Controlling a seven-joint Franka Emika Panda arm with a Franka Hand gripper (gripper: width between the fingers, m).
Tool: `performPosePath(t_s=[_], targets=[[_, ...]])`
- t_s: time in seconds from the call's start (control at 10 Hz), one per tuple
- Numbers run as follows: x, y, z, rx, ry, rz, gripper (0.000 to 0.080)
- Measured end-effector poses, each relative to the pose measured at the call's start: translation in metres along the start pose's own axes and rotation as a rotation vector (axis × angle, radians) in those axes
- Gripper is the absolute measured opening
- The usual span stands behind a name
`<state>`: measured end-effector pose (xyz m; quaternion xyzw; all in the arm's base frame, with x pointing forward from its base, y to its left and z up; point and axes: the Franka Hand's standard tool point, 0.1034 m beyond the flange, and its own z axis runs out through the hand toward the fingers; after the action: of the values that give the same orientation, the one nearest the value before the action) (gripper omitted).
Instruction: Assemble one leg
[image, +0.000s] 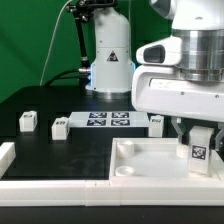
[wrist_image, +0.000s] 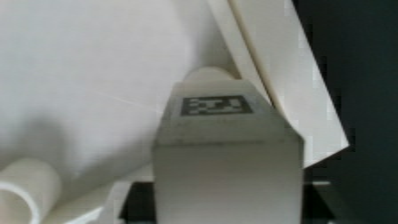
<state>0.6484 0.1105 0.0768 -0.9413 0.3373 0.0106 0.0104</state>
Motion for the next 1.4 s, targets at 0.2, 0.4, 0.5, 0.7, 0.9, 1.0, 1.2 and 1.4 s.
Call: performPosePath(t_s=[0.2, 0.4, 0.5, 0.7, 0.9, 1.0, 1.2, 1.4], targets=[[0.0, 0.002, 0.0, -0.003, 0.0, 0.189, 0.0291], [0.0, 0.003, 0.0, -0.009, -0.003, 0.393, 0.0291], [0.001, 0.004, 0.0, -0.005, -0.008, 0.412, 0.0291], [0.0, 0.003, 0.001, -0.007, -0.008, 0.589, 0.0322], [-0.001, 0.003, 0.001, -0.006, -0.008, 0.523, 0.0514], [-0.002, 0.002, 0.001, -0.006, -0.008, 0.521, 0.0514], [-0.007, -0.002, 0.002, -0.009, -0.008, 0.322, 0.0645], [-0.015, -0.007, 0.003, -0.014, -0.005, 0.11, 0.0648]])
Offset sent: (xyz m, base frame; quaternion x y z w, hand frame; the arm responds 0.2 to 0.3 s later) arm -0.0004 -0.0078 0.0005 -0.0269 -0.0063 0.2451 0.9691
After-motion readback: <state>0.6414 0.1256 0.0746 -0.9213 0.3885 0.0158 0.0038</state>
